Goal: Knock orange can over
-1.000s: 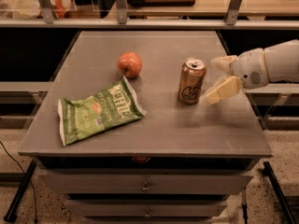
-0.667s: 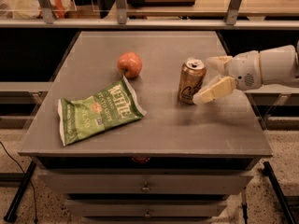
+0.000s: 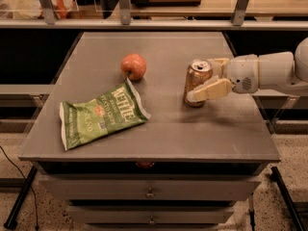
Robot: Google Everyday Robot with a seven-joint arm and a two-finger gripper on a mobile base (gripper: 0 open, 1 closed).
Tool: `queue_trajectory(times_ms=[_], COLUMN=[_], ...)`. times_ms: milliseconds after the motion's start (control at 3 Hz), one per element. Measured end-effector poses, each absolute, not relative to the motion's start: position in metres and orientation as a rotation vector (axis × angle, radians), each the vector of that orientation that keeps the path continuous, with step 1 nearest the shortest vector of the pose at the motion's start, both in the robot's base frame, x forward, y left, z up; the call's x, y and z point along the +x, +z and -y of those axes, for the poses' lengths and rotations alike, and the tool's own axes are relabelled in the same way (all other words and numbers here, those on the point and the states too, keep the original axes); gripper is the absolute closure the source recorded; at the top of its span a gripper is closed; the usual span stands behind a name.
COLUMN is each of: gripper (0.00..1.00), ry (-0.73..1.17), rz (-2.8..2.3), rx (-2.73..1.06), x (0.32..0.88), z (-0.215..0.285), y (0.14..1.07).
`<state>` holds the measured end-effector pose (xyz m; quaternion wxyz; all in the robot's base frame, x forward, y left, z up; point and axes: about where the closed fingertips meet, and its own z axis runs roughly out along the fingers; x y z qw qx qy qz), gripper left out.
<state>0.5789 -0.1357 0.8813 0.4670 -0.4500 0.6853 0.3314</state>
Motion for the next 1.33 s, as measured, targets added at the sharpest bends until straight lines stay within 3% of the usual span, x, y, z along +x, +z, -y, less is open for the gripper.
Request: queue_trajectory(times_ms=[1000,1333], gripper=[0.87,1.00], ry=[0.889,0.835], rz=[-1.639,-1.638], rx=[-1.057,-1.070], x=[0.565,0.571], z=[0.132,0.147], y=[0.874,0.881])
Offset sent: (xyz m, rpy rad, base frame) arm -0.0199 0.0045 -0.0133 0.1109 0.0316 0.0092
